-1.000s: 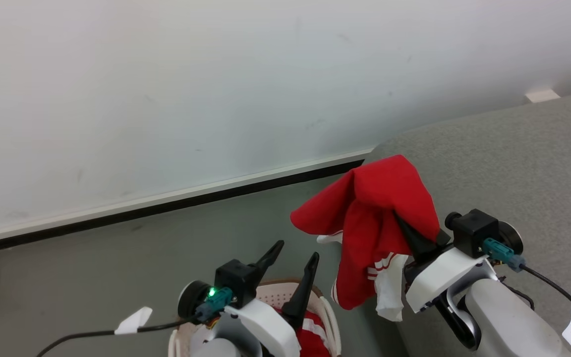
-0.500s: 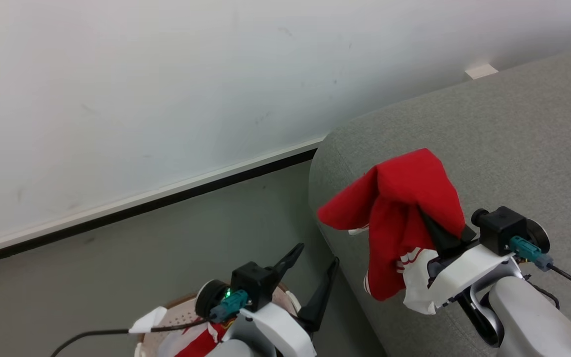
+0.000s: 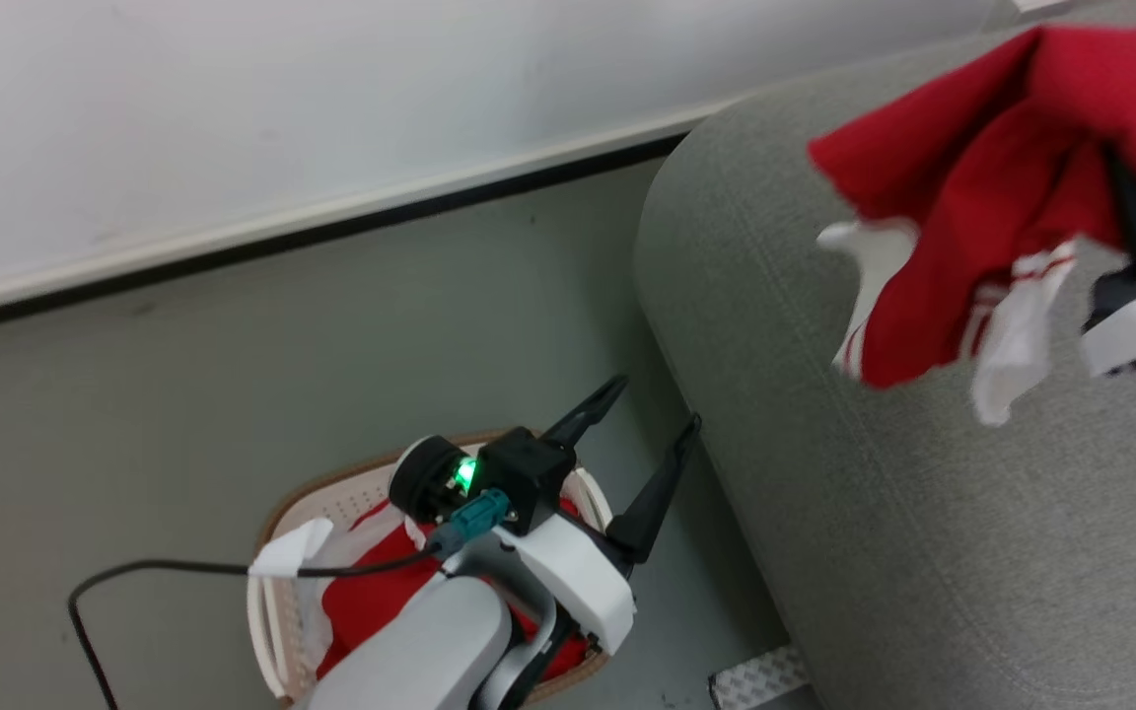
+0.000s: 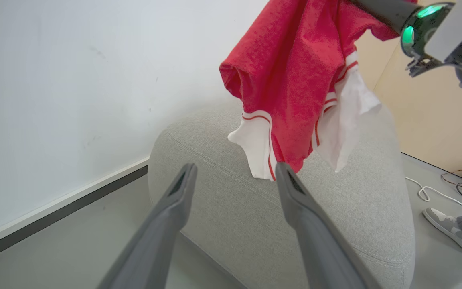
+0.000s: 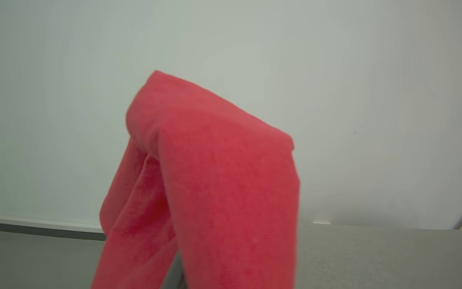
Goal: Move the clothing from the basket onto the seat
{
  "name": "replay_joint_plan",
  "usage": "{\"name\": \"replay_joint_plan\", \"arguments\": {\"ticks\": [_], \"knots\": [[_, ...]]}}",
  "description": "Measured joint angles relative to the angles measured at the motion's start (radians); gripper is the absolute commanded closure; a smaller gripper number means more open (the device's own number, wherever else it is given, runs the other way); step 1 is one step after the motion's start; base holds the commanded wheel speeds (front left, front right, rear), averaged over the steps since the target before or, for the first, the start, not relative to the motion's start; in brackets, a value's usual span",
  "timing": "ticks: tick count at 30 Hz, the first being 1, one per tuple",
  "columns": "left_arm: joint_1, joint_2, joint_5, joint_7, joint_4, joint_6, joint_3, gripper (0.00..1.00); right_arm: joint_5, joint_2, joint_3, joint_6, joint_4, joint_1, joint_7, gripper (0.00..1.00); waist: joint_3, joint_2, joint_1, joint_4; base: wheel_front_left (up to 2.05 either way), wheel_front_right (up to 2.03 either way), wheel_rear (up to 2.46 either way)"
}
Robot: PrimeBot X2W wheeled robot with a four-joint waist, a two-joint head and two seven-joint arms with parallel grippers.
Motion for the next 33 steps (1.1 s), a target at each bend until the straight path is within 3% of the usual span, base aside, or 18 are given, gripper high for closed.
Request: {"name": "replay_joint_plan", "arguments": {"ticks": [10, 13, 18, 19, 21, 22, 26, 33], "knots": [[-0.124, 0.025, 0.030, 0.007, -0.038, -0.021, 0.009, 0.00, -0.133, -0.185, -0.294, 0.000, 0.095, -0.280, 0.114, 1.00, 0.229, 0.0000, 0.0002, 0.081, 0.00, 0.00, 0.00], [-0.144, 0.025, 0.031, 0.001, -0.042, -0.023, 0.013, 0.00, -0.189, -0.187, -0.396, 0.000, 0.162, -0.336, 0.122, 1.00, 0.287, -0.0001, 0.0002, 0.112, 0.00, 0.00, 0.00], [-0.155, 0.029, 0.032, -0.008, -0.044, -0.022, 0.018, 0.00, -0.310, -0.134, -0.568, 0.000, 0.304, -0.345, 0.106, 1.00, 0.364, 0.0000, 0.0001, 0.163, 0.00, 0.00, 0.00], [-0.155, 0.029, 0.032, -0.010, -0.044, -0.021, 0.020, 0.00, -0.337, -0.119, -0.599, 0.000, 0.329, -0.340, 0.094, 0.96, 0.375, 0.0000, 0.0001, 0.172, 0.00, 0.00, 0.00], [-0.155, 0.034, 0.031, -0.015, -0.039, -0.021, 0.024, 0.00, -0.381, -0.081, -0.643, 0.000, 0.377, -0.320, 0.066, 0.43, 0.392, -0.0001, 0.0001, 0.188, 0.00, 0.00, 0.00], [-0.154, 0.036, 0.030, -0.017, -0.036, -0.020, 0.028, 0.00, -0.394, -0.058, -0.656, 0.000, 0.394, -0.304, 0.048, 0.00, 0.397, 0.0000, 0.0001, 0.193, 0.00, 0.00, 0.00], [-0.130, 0.053, 0.021, -0.028, -0.028, -0.015, 0.041, 0.00, -0.411, 0.016, -0.685, 0.000, 0.443, -0.251, -0.010, 0.00, 0.381, -0.0001, 0.0001, 0.188, 0.00, 0.00, 0.00], [-0.065, 0.090, 0.011, -0.052, -0.017, 0.011, 0.071, 0.00, -0.429, 0.055, -0.675, 0.000, 0.403, -0.111, -0.048, 0.00, 0.295, -0.0001, 0.0000, 0.153, 0.00, 0.00, 0.00]]}}
